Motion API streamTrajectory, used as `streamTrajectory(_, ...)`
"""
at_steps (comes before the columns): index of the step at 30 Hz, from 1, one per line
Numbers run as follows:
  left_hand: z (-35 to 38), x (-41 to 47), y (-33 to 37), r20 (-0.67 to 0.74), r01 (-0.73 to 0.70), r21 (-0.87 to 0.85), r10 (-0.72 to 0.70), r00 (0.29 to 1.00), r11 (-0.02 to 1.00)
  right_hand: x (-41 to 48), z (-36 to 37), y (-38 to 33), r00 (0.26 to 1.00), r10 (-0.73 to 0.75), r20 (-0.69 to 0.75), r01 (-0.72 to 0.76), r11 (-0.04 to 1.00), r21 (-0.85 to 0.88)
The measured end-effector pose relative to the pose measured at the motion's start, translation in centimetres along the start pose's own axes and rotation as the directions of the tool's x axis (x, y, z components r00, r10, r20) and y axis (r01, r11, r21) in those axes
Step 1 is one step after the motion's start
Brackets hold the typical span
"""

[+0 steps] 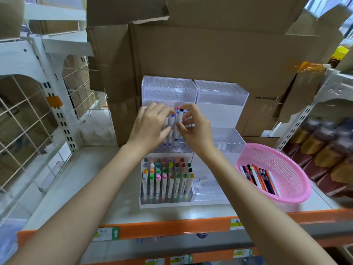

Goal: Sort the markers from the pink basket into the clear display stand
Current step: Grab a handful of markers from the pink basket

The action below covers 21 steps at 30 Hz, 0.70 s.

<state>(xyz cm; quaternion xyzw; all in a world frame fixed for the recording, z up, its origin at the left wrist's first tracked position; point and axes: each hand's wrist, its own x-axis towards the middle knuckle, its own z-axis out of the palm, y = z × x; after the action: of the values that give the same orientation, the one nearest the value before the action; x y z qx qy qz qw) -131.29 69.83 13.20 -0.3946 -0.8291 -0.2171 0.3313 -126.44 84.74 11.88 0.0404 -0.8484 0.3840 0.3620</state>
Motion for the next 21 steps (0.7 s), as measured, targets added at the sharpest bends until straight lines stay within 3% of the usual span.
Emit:
streamTrajectory(9,0.3,-0.8,-0.3,-0.116,0.028,-0.050,-0.034,0.993,0.998,-0.1,-0.1,-0.5,0.998,0.019,0.063,-0.018,1.000,-0.020)
streamTrajectory(21,0.0,-1.2,-0.3,-0.099,0.014,-0.064,-0.020,0.995,0.998,-0.7,0.4,0.2,0.999,0.035,0.037,-0.033,0.998,-0.056)
